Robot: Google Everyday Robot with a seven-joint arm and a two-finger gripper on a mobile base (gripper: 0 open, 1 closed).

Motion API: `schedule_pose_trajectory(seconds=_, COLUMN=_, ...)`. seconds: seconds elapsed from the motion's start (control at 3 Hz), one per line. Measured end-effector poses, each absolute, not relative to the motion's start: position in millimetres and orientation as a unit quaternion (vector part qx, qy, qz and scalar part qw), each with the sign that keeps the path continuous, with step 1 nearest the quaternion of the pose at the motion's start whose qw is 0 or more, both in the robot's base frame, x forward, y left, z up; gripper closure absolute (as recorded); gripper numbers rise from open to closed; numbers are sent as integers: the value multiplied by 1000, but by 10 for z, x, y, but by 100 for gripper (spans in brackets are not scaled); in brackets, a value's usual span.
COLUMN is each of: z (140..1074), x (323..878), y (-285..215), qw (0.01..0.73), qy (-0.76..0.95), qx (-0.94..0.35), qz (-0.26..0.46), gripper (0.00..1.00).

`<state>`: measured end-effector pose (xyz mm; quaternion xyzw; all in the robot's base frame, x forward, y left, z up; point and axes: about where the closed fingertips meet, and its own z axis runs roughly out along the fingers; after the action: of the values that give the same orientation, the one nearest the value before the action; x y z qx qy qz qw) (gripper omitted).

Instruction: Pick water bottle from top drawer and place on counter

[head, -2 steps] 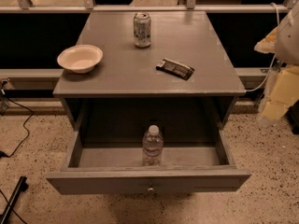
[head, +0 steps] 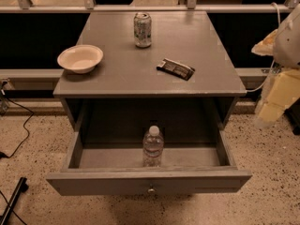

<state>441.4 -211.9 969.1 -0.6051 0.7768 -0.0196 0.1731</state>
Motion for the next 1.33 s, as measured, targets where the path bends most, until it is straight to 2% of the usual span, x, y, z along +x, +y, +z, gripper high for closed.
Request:
schedule_pose_trajectory(seconds=0.67, z=8828, x=4533, y=-1413, qw=279, qy=739, qx=-603, qz=114, gripper=0)
schedule_pose_trajectory(seconds=1.33, z=8175, x=4602, y=-750, qw=338, qy=702, qx=-588, qz=215, gripper=0)
